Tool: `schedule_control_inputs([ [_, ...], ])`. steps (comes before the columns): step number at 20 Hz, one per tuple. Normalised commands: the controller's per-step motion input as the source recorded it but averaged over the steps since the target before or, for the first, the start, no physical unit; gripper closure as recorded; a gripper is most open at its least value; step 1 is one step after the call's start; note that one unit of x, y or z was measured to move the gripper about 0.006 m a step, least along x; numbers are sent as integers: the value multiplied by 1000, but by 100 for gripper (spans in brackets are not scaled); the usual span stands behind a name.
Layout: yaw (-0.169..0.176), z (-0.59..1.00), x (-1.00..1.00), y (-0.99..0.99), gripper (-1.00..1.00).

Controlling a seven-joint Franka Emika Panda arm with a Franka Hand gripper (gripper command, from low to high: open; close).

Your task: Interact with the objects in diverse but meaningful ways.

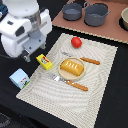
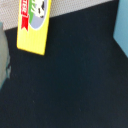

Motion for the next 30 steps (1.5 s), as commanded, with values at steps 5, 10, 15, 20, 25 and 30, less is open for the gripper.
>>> schedule_control_inputs([
  [5, 0, 316, -52, -755, -100],
  [10, 0, 87, -26, -869, -100],
  [15, -16, 0, -9, -798, -100],
  [20, -49, 17, 199, -503, -100],
  [25, -27, 117, 510, -187, -100],
  [30, -12, 19, 470, -108, -100],
])
